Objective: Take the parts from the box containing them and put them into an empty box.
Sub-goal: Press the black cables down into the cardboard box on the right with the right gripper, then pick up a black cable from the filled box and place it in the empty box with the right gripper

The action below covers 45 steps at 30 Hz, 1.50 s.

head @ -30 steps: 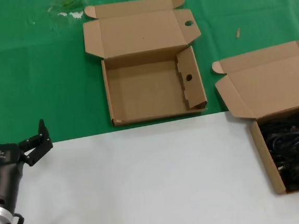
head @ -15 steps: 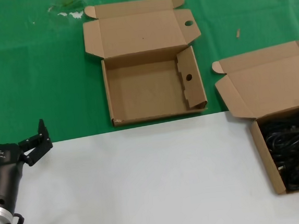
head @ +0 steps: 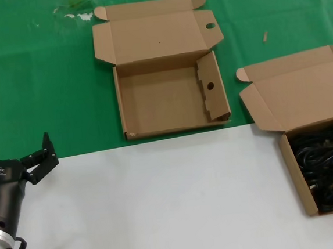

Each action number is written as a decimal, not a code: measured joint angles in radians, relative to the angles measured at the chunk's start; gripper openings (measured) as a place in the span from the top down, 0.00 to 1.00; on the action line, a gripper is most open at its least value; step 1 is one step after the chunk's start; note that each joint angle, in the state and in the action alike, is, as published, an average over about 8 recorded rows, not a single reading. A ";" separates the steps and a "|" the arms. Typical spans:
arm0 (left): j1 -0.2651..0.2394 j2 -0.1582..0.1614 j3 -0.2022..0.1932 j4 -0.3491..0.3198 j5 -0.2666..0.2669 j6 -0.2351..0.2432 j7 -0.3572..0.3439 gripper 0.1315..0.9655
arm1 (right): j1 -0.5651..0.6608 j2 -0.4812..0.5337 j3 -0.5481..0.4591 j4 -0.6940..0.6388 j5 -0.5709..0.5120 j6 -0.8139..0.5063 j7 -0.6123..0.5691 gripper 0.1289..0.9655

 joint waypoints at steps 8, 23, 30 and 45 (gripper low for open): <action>0.000 0.000 0.000 0.000 0.000 0.000 0.000 0.00 | -0.018 0.001 -0.009 0.007 0.002 0.007 0.025 0.44; 0.000 0.000 0.000 0.000 0.000 0.000 0.000 0.00 | -0.080 0.029 0.024 0.029 0.021 0.013 0.054 0.81; 0.000 0.000 0.000 0.000 0.000 0.000 0.000 0.00 | -0.128 0.052 0.067 0.107 0.040 0.025 0.125 0.86; 0.000 0.000 0.000 0.000 0.000 0.000 0.000 0.00 | 0.162 -0.122 -0.135 0.286 -0.048 0.074 0.221 0.87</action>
